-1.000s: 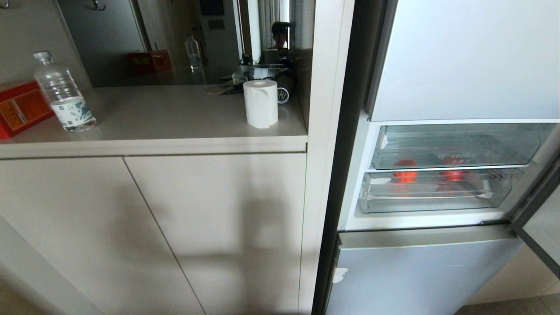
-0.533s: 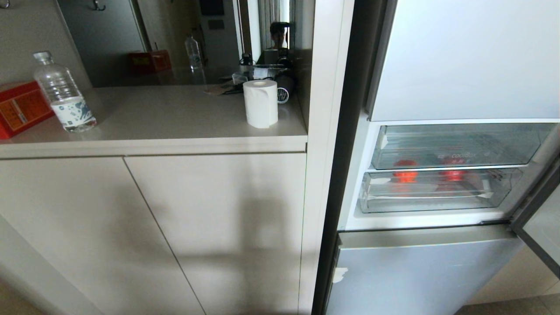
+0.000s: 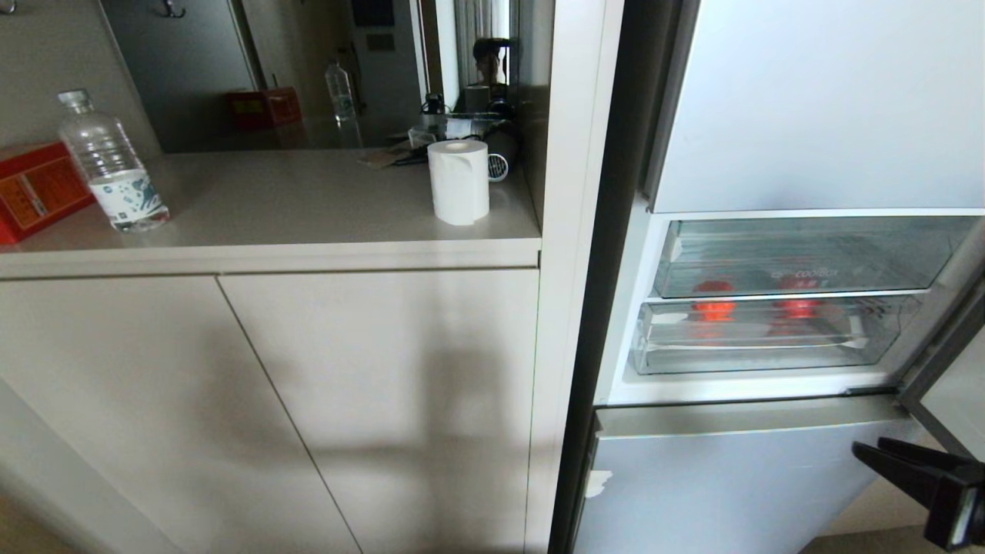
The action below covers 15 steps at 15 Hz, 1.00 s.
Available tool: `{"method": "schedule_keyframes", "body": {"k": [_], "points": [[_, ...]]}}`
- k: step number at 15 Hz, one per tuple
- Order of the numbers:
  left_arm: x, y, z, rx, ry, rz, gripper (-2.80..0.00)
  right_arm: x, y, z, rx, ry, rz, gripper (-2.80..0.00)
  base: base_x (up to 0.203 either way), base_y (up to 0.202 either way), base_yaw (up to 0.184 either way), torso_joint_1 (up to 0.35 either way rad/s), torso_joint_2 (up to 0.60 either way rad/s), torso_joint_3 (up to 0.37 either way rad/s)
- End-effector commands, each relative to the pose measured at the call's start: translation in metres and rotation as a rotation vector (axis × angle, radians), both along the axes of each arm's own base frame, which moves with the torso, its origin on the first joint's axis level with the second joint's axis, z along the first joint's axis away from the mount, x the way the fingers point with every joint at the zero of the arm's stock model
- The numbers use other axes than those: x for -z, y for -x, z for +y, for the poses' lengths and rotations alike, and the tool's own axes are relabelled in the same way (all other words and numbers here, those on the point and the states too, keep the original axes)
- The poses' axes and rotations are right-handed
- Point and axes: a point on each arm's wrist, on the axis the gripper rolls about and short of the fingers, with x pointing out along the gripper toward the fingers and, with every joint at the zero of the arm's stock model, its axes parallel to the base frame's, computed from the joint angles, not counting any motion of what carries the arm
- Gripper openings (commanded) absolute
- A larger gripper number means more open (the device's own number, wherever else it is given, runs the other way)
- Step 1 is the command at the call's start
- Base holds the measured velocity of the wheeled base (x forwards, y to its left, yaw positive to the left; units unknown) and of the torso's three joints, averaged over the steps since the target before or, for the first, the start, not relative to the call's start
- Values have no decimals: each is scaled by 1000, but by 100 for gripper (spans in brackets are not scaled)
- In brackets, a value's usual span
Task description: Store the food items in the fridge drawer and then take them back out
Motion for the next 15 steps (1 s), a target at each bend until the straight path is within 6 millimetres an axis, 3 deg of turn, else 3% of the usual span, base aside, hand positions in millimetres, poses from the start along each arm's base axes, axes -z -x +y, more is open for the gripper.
{"method": "schedule_keyframes", "body": {"k": [1, 5, 9, 12, 15], "points": [[0, 0, 0, 0, 0, 2, -280, 24, -48, 10, -52, 3, 98, 0, 0, 0, 0, 0, 0, 0], [0, 0, 0, 0, 0, 2, -280, 53, -105, 40, -139, 14, 89, 0, 0, 0, 0, 0, 0, 0], [0, 0, 0, 0, 0, 2, -280, 88, -164, 65, -140, 16, -63, 0, 0, 0, 0, 0, 0, 0], [0, 0, 0, 0, 0, 2, -280, 91, -186, 72, -111, 10, -168, 0, 0, 0, 0, 0, 0, 0], [0, 0, 0, 0, 0, 2, -280, 86, -196, 63, -75, 21, -203, 0, 0, 0, 0, 0, 0, 0]]}}
